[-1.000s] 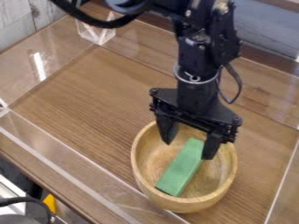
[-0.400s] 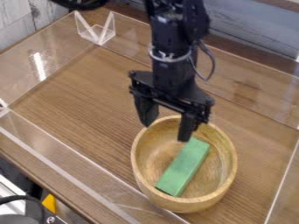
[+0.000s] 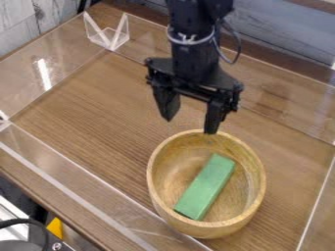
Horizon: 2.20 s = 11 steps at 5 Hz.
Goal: Put the green block in the brown bowl
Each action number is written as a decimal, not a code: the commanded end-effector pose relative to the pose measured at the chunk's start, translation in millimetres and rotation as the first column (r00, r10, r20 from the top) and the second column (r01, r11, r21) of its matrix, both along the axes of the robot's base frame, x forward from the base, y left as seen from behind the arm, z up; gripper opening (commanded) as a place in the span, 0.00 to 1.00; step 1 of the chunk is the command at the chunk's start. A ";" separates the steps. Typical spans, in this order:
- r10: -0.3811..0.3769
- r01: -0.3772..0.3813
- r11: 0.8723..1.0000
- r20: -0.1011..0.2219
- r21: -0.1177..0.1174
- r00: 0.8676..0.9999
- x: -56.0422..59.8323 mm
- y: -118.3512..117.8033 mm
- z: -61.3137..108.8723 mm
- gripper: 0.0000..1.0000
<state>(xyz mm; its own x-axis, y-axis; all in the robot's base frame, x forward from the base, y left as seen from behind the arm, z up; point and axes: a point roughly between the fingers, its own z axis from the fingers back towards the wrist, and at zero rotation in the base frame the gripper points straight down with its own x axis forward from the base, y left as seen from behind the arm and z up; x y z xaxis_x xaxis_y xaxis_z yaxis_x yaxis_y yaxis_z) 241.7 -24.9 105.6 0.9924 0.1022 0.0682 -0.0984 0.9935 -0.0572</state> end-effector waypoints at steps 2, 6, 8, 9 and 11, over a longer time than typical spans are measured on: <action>-0.063 0.061 0.998 0.103 0.020 0.993 25.0 4.1 18.6 1.00; -0.146 0.134 0.988 0.190 0.075 0.971 43.2 4.1 36.1 1.00; -0.152 0.130 0.986 0.255 0.100 0.955 69.9 25.2 43.6 1.00; -0.130 0.100 0.988 0.283 0.120 0.950 93.0 38.7 38.1 1.00; -0.138 0.101 0.985 0.297 0.136 0.945 125.0 73.2 22.4 1.00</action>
<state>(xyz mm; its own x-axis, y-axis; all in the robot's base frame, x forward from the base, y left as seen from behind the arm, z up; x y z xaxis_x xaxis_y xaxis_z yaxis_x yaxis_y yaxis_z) 359.7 46.1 108.1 0.9485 -0.0378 0.3146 0.0270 0.9989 0.0387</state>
